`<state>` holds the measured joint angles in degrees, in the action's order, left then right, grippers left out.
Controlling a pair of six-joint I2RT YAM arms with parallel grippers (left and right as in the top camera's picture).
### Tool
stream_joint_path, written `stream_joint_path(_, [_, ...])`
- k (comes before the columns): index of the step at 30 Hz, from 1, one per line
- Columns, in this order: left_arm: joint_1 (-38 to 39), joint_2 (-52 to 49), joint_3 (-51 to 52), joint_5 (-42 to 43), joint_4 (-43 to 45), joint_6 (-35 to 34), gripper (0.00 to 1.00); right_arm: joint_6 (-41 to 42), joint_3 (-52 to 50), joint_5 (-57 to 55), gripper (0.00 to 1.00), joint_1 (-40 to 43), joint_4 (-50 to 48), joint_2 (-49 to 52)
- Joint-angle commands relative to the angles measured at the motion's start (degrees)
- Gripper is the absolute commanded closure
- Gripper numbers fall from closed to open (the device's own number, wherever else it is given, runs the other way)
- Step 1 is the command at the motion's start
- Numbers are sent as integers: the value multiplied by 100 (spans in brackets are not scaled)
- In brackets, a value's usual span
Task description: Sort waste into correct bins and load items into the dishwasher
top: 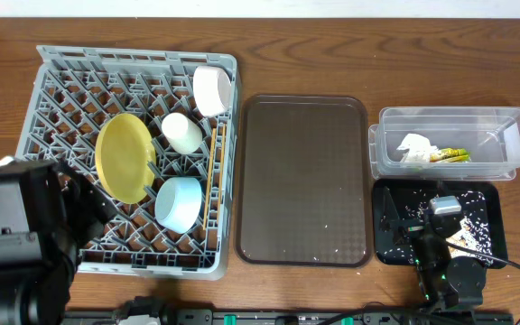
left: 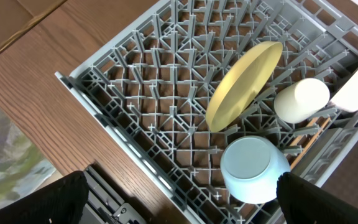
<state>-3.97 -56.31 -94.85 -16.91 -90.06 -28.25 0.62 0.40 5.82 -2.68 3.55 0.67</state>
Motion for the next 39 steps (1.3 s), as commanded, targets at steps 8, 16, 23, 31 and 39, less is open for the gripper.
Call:
stream_joint_path(8, [17,2059,1495,-72,-33,70,2,59,-9,46,1,59,13,-39])
stream_joint_path(16, [17,3932,3912,721,2103,-144,2,59,-9,46,1,59,15,-39])
stream_joint_path(23, [17,4647,5370,1541,5556,-166,2,59,-9,46,1,59,13,-39])
stream_joint_path(31, [17,4922,7073,2081,9239,-170,2,59,-9,46,1,59,13,-39])
stream_joint_path(39, [17,5549,8293,2048,9951,-251,2,59,-9,46,1,59,15,-39])
